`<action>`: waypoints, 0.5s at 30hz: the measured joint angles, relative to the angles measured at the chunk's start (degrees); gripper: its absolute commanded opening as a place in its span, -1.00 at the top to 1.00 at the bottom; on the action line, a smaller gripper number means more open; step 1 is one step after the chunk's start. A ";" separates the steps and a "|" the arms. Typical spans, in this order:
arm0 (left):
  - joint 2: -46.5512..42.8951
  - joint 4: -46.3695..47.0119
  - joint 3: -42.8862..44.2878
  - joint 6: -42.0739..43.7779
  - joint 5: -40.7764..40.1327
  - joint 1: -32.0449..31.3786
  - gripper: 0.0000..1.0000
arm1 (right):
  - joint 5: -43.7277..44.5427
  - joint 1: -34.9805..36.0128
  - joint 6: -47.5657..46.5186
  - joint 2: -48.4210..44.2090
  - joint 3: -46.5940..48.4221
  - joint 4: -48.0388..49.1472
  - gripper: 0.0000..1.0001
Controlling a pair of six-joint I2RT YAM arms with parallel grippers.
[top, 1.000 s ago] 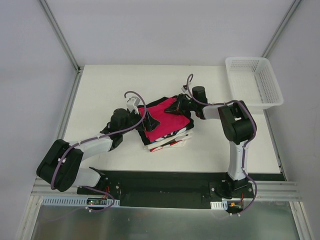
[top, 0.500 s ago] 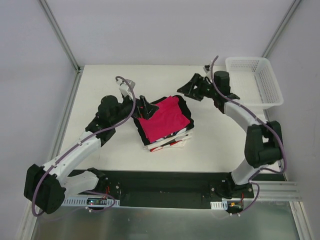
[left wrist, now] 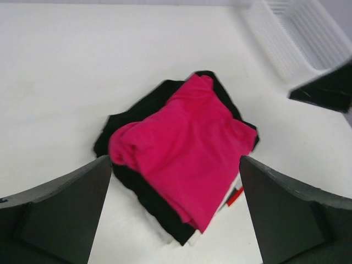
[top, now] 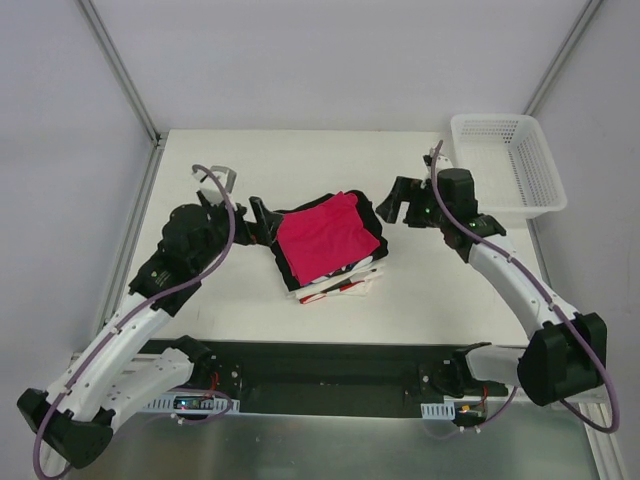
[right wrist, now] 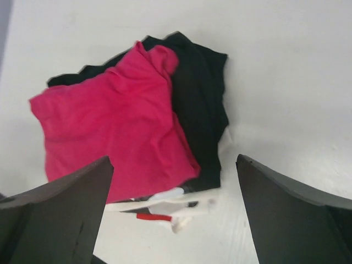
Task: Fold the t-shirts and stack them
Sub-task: Smooth out wrinkles on the folded tshirt
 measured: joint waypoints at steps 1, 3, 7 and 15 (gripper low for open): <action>-1.55 -1.86 0.04 0.33 -3.34 -0.07 -0.98 | 3.21 0.70 -0.92 -0.98 -0.26 -2.25 -0.93; -5.05 -5.20 0.44 0.98 -9.66 -0.42 -0.98 | 9.35 2.16 -2.78 -3.98 -0.26 -5.60 -0.93; -10.23 -9.01 2.91 2.73 -18.75 -0.44 -0.98 | 20.85 4.63 -7.02 -12.07 2.08 -10.29 -0.93; -11.41 -13.33 5.49 5.49 -25.09 -0.81 -0.98 | 29.49 4.72 -10.95 -16.33 5.64 -11.69 -0.93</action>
